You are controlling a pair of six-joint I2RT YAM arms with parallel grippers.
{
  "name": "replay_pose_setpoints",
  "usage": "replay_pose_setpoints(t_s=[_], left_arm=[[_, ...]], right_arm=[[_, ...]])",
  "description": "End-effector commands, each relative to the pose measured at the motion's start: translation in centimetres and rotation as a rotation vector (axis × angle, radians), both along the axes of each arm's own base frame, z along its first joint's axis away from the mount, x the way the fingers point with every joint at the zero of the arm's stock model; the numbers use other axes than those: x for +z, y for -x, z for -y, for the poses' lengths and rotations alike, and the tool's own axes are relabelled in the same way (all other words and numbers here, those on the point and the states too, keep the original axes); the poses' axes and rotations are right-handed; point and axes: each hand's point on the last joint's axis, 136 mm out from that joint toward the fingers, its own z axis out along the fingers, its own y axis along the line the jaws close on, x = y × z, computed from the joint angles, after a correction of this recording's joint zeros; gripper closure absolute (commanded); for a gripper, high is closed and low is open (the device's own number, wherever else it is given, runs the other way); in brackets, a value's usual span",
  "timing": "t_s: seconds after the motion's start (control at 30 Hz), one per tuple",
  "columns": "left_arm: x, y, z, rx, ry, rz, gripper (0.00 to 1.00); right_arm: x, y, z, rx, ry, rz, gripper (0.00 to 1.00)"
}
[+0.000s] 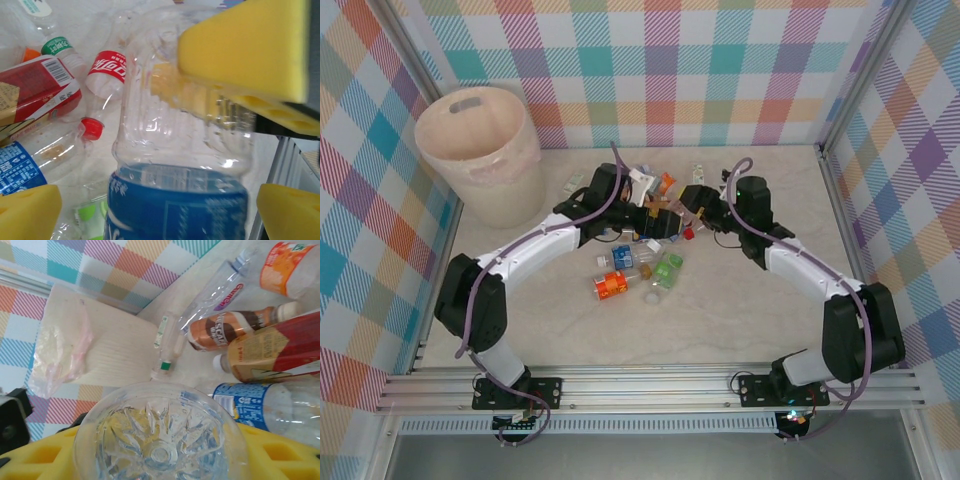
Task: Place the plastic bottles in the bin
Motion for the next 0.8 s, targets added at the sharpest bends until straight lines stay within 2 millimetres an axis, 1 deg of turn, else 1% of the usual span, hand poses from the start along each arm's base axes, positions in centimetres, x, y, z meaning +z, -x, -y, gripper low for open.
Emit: replay_pose_setpoints(t_s=[0.0, 0.07, 0.13, 0.23, 0.33, 0.4, 0.43, 0.5, 0.6, 0.7, 0.77], left_arm=[[-0.3, 0.2, 0.6, -0.035, -0.031, 0.014, 0.01], [-0.2, 0.8, 1.1, -0.08, -0.007, 0.003, 0.06], [-0.2, 1.4, 1.6, -0.121, 0.016, -0.012, 0.15], [-0.1, 1.6, 1.7, -0.134, 0.031, -0.017, 0.26], [0.1, 1.7, 1.6, -0.132, 0.035, -0.017, 0.34], [0.1, 1.6, 1.3, -0.121, 0.037, -0.021, 0.37], [0.1, 1.3, 1.1, -0.107, 0.042, -0.024, 0.37], [0.2, 0.3, 0.4, -0.05, 0.044, -0.031, 0.4], [0.1, -1.2, -0.9, 0.026, 0.054, -0.035, 0.41], [0.1, -2.2, -2.0, 0.086, 0.033, -0.023, 0.41], [-0.3, -3.1, -3.3, 0.153, -0.017, -0.019, 0.42]], right_arm=[[3.2, -0.4, -1.4, 0.04, -0.065, 0.07, 0.56], [3.5, -0.6, -1.8, 0.051, -0.083, 0.07, 0.56], [3.9, -0.8, -2.2, 0.066, -0.097, 0.076, 0.55], [4.0, -1.2, -2.3, 0.061, -0.093, 0.077, 0.54], [4.1, -1.4, -2.1, 0.052, -0.072, 0.08, 0.53], [4.2, -1.5, -2.1, 0.053, -0.055, 0.08, 0.51], [4.3, -1.5, -2.2, 0.057, -0.049, 0.082, 0.48], [4.7, -1.5, -2.2, 0.065, -0.041, 0.087, 0.44], [5.3, -1.6, -2.1, 0.067, -0.038, 0.107, 0.36], [5.9, -1.7, -1.6, 0.052, -0.013, 0.116, 0.27], [6.7, -1.6, -1.2, 0.047, 0.006, 0.15, 0.17]])
